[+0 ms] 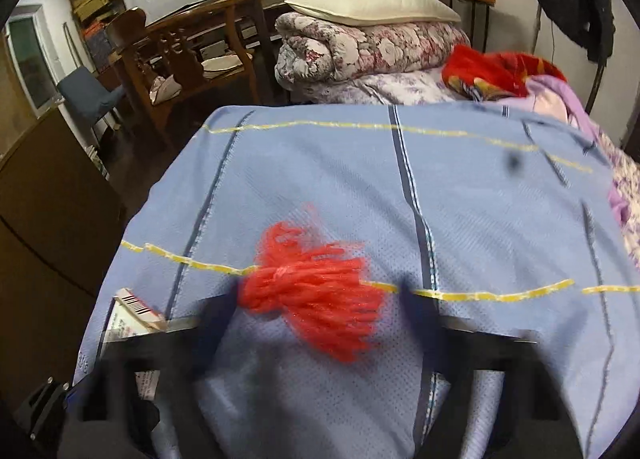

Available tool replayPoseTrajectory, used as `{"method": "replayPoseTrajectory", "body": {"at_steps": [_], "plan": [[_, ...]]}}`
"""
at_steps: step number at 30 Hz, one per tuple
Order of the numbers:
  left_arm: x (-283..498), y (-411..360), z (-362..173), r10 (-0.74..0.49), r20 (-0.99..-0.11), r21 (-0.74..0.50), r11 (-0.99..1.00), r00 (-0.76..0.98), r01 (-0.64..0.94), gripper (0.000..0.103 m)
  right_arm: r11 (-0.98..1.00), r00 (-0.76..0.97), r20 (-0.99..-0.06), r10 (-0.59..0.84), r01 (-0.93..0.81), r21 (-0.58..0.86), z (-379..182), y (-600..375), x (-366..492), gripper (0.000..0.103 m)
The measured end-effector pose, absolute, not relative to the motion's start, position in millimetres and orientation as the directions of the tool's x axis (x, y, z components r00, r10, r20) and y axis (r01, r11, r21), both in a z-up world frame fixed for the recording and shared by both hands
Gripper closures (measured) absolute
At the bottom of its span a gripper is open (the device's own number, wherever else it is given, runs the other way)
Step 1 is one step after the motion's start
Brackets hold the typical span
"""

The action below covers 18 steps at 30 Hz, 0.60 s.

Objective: Collect trash
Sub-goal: 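Grasp the red yarn pom-pom with the right tool while the left tool holds the white box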

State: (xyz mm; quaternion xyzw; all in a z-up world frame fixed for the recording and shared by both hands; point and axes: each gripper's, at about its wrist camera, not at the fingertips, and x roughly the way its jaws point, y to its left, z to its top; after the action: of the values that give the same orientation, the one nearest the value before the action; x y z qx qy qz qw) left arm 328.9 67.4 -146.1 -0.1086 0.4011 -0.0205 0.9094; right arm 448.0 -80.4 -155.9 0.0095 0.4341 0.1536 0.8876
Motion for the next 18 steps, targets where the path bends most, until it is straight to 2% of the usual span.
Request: {"method": "replayPoseTrajectory", "body": {"at_steps": [2,10,18], "plan": [[331.3,68.1,-147.0,-0.133,-0.73,-0.221,0.974,0.67,-0.047,0.054,0.951,0.615,-0.731,0.295,-0.264,0.162,-149.0,-89.2,434.5,0.072],[331.3,59.3,-147.5,-0.071,-0.746,-0.154,0.986,0.662,-0.067,0.054,0.955,0.741,-0.603,0.295,-0.211,0.208,-105.1,-161.7,333.9,0.072],[330.2,57.4,-150.0,-0.07,-0.756,-0.134,0.99,0.651,-0.05,0.054,0.964,0.761,-0.604,0.238,-0.11,0.24,-109.4,-231.6,239.5,0.07]]}}
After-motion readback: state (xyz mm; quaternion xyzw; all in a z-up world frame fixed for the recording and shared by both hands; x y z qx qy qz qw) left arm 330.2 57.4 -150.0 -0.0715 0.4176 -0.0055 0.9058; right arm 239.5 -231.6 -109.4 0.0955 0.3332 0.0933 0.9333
